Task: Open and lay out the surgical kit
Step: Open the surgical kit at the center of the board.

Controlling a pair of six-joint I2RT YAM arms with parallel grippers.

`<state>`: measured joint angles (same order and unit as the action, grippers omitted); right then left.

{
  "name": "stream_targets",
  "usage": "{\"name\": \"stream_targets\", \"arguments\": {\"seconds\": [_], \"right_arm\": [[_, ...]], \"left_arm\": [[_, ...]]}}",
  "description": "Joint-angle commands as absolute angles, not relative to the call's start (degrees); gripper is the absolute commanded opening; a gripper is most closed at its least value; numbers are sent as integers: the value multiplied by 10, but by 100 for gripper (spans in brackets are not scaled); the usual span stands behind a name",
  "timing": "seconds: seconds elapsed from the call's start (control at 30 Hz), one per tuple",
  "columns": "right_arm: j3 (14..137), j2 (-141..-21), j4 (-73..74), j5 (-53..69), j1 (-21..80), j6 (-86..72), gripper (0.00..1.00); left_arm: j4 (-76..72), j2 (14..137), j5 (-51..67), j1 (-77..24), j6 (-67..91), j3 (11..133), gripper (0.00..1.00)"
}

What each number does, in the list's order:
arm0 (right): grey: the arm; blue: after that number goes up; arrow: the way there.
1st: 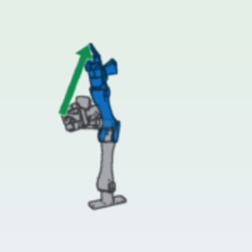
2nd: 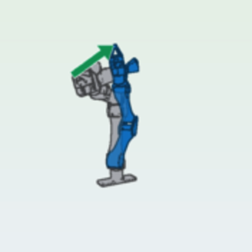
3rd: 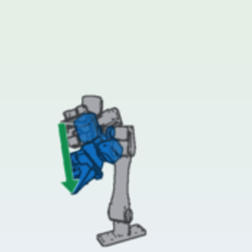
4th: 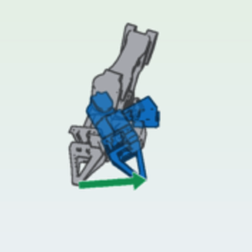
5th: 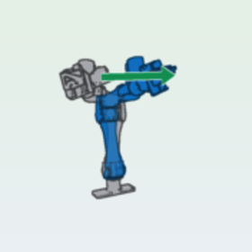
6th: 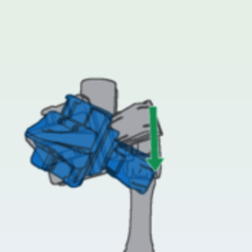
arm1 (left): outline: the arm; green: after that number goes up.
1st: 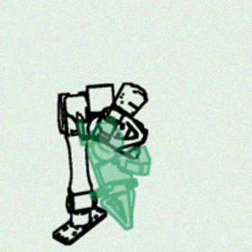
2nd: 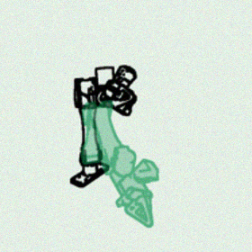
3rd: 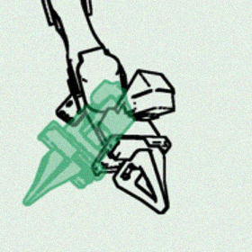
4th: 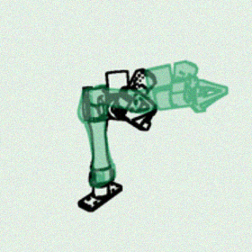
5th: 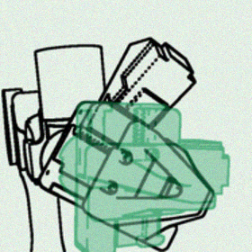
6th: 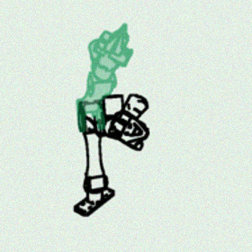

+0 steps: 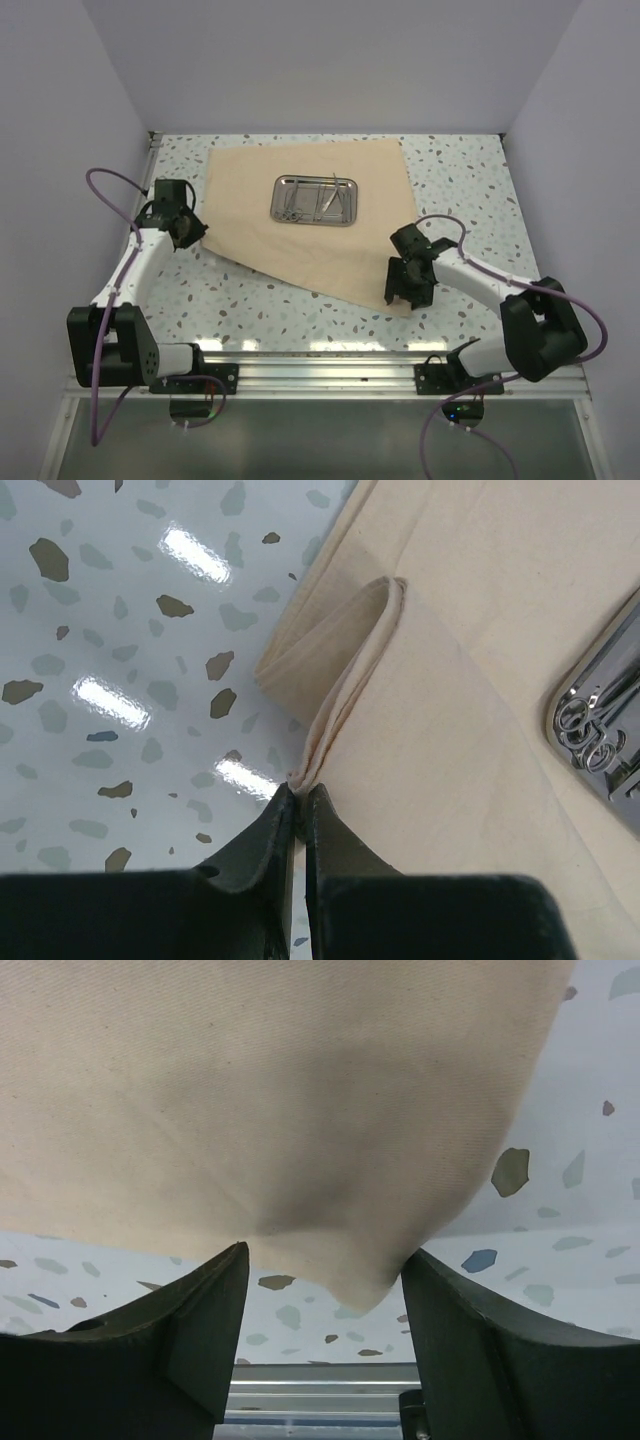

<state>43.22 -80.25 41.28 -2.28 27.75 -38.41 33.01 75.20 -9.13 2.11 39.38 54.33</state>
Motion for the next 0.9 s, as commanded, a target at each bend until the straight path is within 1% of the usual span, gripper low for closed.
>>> {"name": "stream_targets", "arguments": {"seconds": [0.0,0.07,0.1,0.17,0.2,0.27,0.37,0.43,0.63,0.77,0.87], "right_arm": [[425,-769,418,-53,277,-404,65],[416,-751,424,-62,278,-409,51],[411,-747,425,-62,277,-413,38],[397,-744,418,-62,277,-417,29],[395,-751,415,-62,279,-417,13],[396,-758,417,-62,278,-417,0],[415,-753,438,-62,277,-412,0],[442,-731,476,-65,278,-409,0],[542,-687,631,-105,276,-410,0],[577,-664,715,-124,277,-415,0],[591,-649,761,-143,275,-417,0]], "left_arm": [[343,731,-104,21,373,571,0],[343,731,-103,21,373,570,0],[342,732,-103,21,373,569,0],[338,732,-99,21,373,568,0],[338,735,-98,21,373,569,0],[337,737,-95,21,373,573,0],[348,740,-90,21,374,585,0],[363,737,-87,21,375,598,0],[456,713,-67,21,386,649,0],[509,677,-38,20,387,637,0],[532,643,-11,20,387,605,0]]}}
